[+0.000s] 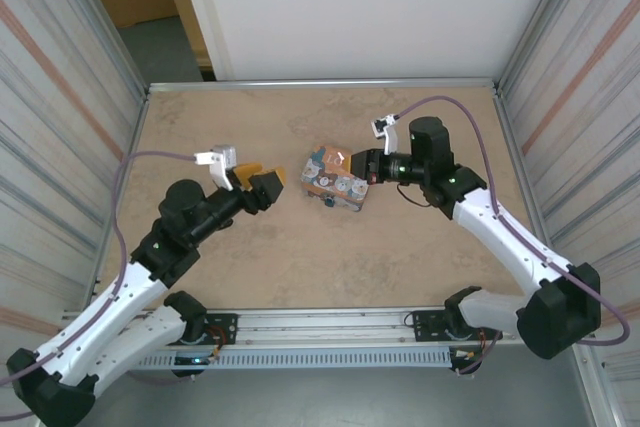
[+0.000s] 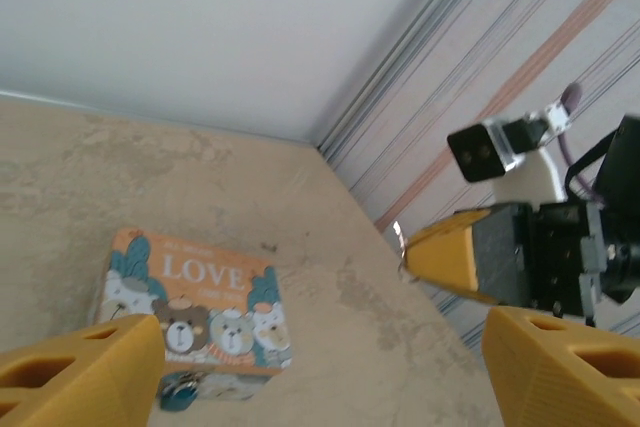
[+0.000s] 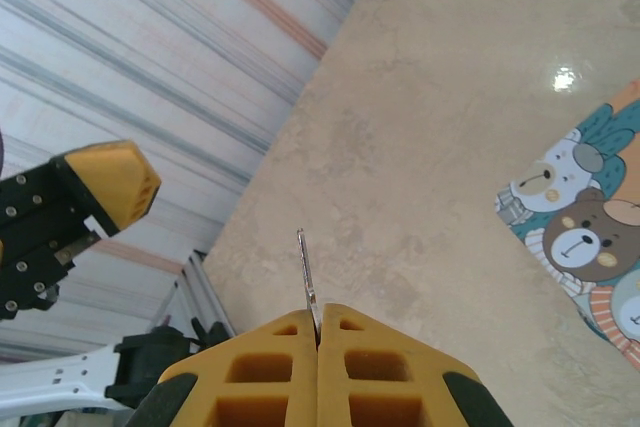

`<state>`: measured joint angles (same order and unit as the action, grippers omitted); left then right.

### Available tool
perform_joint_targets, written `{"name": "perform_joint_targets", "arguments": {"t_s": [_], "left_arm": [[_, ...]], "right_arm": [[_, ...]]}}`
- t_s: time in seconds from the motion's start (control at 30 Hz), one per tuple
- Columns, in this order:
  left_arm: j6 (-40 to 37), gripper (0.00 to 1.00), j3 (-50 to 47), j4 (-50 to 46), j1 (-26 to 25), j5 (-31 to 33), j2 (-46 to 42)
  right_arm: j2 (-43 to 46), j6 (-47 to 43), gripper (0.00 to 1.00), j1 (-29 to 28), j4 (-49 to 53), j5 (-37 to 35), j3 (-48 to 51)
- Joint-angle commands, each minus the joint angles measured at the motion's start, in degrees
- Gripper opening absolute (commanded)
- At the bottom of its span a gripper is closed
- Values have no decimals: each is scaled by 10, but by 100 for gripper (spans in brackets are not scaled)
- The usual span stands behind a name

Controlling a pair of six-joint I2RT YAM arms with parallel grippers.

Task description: Unlock the padlock with the key

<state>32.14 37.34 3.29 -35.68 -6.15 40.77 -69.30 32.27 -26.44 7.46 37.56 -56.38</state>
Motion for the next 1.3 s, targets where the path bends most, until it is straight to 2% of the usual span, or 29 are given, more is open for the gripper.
{"name": "perform_joint_targets", "arguments": {"t_s": [0.0, 0.6, 0.93, 1.27], "left_arm": [[-45, 83, -21, -24, 2, 0, -9], [-61, 82, -101, 13, 2, -59, 53], [-66, 81, -122, 29, 2, -65, 87], [-73, 78, -127, 39, -2, -75, 129]], "right_arm": [[-21, -17, 0, 12, -2, 29, 2], [-138, 35, 0, 42, -100, 61, 55], [-200, 60, 0, 44, -160, 83, 69], [-235, 61, 0, 43, -175, 88, 79]]}}
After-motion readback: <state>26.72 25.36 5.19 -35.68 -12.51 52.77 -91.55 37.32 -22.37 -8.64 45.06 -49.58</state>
